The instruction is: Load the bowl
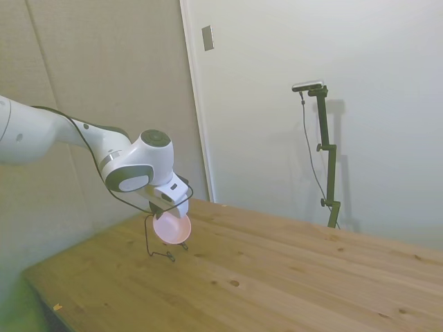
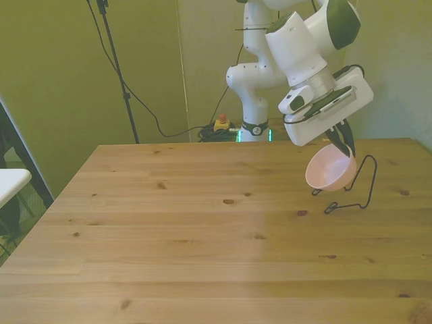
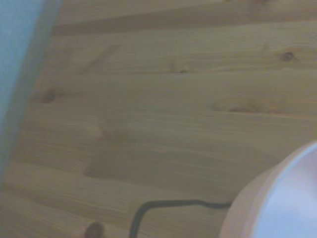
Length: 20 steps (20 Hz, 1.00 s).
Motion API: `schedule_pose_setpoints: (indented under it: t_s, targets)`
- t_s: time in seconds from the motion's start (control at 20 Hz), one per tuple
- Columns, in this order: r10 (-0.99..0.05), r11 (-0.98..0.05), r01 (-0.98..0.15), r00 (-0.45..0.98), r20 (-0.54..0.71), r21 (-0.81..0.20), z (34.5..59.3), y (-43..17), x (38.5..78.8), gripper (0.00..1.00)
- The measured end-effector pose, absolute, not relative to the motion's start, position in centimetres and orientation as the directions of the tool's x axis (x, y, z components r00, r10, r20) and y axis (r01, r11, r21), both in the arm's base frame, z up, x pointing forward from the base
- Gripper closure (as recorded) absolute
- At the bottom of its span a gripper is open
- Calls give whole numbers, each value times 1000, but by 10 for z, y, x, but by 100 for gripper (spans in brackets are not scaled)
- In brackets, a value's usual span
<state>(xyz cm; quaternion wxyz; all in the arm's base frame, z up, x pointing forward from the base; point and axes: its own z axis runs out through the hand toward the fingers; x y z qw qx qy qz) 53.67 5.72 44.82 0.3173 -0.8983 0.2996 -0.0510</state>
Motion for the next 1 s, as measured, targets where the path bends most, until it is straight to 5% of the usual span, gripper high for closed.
schedule_pose_setpoints:
  t_s: [1.0]
  targets:
    - [-446,-482,-425,872,-203,-766,411,33,520,100]
